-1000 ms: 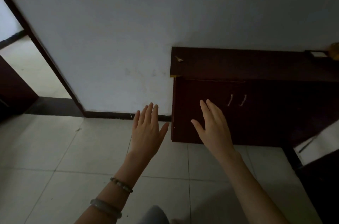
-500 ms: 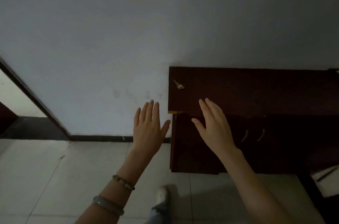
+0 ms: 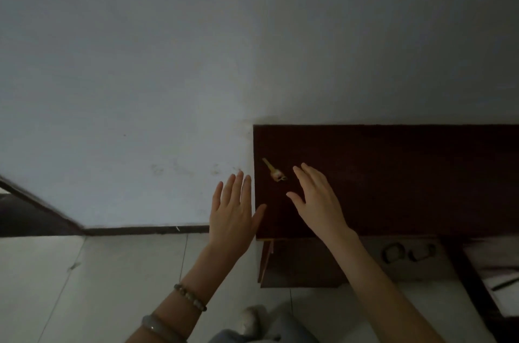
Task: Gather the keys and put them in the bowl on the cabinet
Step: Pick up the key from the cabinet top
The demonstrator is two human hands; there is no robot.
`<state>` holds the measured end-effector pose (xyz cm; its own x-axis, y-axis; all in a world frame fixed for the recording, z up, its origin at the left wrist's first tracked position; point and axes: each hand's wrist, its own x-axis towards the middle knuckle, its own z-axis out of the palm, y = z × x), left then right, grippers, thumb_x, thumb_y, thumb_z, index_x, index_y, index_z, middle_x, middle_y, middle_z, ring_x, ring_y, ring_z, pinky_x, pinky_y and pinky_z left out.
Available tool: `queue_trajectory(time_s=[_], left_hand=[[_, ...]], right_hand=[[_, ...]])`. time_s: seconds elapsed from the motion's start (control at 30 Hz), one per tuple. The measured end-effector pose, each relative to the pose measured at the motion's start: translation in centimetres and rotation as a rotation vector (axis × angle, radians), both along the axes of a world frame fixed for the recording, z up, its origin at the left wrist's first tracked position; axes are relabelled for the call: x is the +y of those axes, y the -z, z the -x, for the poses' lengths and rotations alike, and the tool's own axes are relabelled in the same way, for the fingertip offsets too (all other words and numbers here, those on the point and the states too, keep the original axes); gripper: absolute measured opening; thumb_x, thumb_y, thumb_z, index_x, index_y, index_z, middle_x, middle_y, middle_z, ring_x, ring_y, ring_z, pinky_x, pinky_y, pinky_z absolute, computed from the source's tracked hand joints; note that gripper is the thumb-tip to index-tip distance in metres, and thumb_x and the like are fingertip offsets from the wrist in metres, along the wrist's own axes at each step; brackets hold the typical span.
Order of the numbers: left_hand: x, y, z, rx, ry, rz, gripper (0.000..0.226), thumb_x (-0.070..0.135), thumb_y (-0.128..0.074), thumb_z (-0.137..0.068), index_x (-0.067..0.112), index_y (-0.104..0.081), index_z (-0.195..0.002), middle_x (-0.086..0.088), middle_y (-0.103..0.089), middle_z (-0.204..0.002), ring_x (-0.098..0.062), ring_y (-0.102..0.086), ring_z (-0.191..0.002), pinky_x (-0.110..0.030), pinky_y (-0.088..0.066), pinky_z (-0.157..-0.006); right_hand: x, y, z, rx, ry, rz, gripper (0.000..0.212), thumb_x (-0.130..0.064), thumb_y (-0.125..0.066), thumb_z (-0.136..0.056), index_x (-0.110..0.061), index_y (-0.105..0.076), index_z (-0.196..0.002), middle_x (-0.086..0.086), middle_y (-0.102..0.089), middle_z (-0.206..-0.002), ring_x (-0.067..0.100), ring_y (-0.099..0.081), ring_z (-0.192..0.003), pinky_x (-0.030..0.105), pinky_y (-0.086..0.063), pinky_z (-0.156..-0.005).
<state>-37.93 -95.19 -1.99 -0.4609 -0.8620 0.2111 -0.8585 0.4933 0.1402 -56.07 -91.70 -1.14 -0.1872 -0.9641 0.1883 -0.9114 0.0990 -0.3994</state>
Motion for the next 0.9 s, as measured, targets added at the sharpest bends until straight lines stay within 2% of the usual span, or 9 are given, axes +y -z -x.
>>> queue_trajectory(time_s=[0.13,0.23,0.4,0.53,0.67,0.73,0.8,0.9], left_hand=[[-1.0,1.1,0.8,-0.041,0.009,-0.019,0.065,0.047,-0.048,-0.089,0.002,-0.04,-0.135,-0.018,-0.043,-0.141,-0.03,-0.036,-0.133,-0.047,-0.02,-0.11],[-1.3,1.8,1.2,-0.069,-0.002,-0.061,0.067,0.05,-0.039,-0.092,0.005,-0.029,-0.141,-0.014,-0.033,-0.148,-0.027,-0.025,-0.138,-0.043,-0.013,-0.114],[-1.8,2.8,1.5,-0.081,-0.021,-0.124,0.068,0.053,-0.026,-0.094,0.01,-0.013,-0.146,-0.01,-0.019,-0.154,-0.023,-0.011,-0.142,-0.041,-0.005,-0.117],[-2.4,3.1,1.5,-0.082,-0.04,-0.138,0.069,0.053,-0.024,-0.094,0.009,-0.011,-0.146,-0.011,-0.017,-0.155,-0.024,-0.009,-0.142,-0.039,0.0,-0.115],[-2.9,3.0,1.6,-0.079,-0.046,-0.134,0.069,0.053,-0.026,-0.094,0.008,-0.014,-0.146,-0.012,-0.019,-0.154,-0.025,-0.012,-0.142,-0.04,-0.003,-0.115],[-3.1,2.7,1.8,-0.073,-0.052,-0.127,0.069,0.052,-0.029,-0.094,0.008,-0.016,-0.145,-0.013,-0.022,-0.153,-0.026,-0.015,-0.142,-0.04,-0.005,-0.115],[-3.3,2.4,1.8,-0.061,-0.057,-0.114,0.068,0.05,-0.033,-0.093,0.007,-0.02,-0.144,-0.014,-0.026,-0.152,-0.027,-0.019,-0.141,-0.041,-0.007,-0.114],[-3.4,1.7,1.8,-0.027,-0.056,-0.084,0.068,0.05,-0.036,-0.093,0.005,-0.025,-0.142,-0.016,-0.031,-0.149,-0.029,-0.023,-0.139,-0.042,-0.009,-0.113]], right_hand=[[-2.6,1.5,1.0,-0.051,-0.031,-0.114,0.054,-0.027,-0.059,-0.088,-0.017,-0.036,-0.136,0.008,-0.035,-0.147,0.021,-0.027,-0.136,0.036,-0.027,-0.107],[-4.0,2.2,1.3,-0.066,-0.07,-0.139,0.048,-0.023,-0.059,-0.088,-0.016,-0.042,-0.132,0.008,-0.041,-0.143,0.02,-0.033,-0.133,0.037,-0.033,-0.106],[-5.4,3.5,1.7,-0.058,-0.103,-0.101,0.035,-0.016,-0.06,-0.087,-0.013,-0.053,-0.122,0.01,-0.053,-0.132,0.022,-0.044,-0.124,0.035,-0.039,-0.101],[-5.9,3.8,2.0,-0.041,-0.106,-0.029,0.023,-0.009,-0.061,-0.085,-0.009,-0.061,-0.107,0.011,-0.063,-0.116,0.023,-0.055,-0.109,0.026,-0.038,-0.091],[-6.1,3.4,2.1,-0.051,-0.135,0.007,0.013,-0.008,-0.061,-0.085,-0.007,-0.065,-0.097,0.012,-0.066,-0.107,0.024,-0.059,-0.1,0.026,-0.042,-0.083],[-6.2,3.0,2.0,-0.128,-0.123,0.013,0.012,-0.011,-0.059,-0.087,-0.009,-0.064,-0.098,0.009,-0.065,-0.109,0.02,-0.058,-0.101,0.02,-0.037,-0.085],[-6.2,2.1,1.8,-0.259,-0.101,0.037,0.01,-0.012,-0.058,-0.088,-0.013,-0.063,-0.096,0.006,-0.066,-0.104,0.01,-0.058,-0.092,0.011,-0.036,-0.08],[-5.9,0.2,1.6,-0.474,-0.077,0.075,0.009,-0.013,-0.057,-0.089,-0.018,-0.061,-0.096,-0.004,-0.064,-0.093,-0.007,-0.057,-0.081,0.004,-0.043,-0.071]])
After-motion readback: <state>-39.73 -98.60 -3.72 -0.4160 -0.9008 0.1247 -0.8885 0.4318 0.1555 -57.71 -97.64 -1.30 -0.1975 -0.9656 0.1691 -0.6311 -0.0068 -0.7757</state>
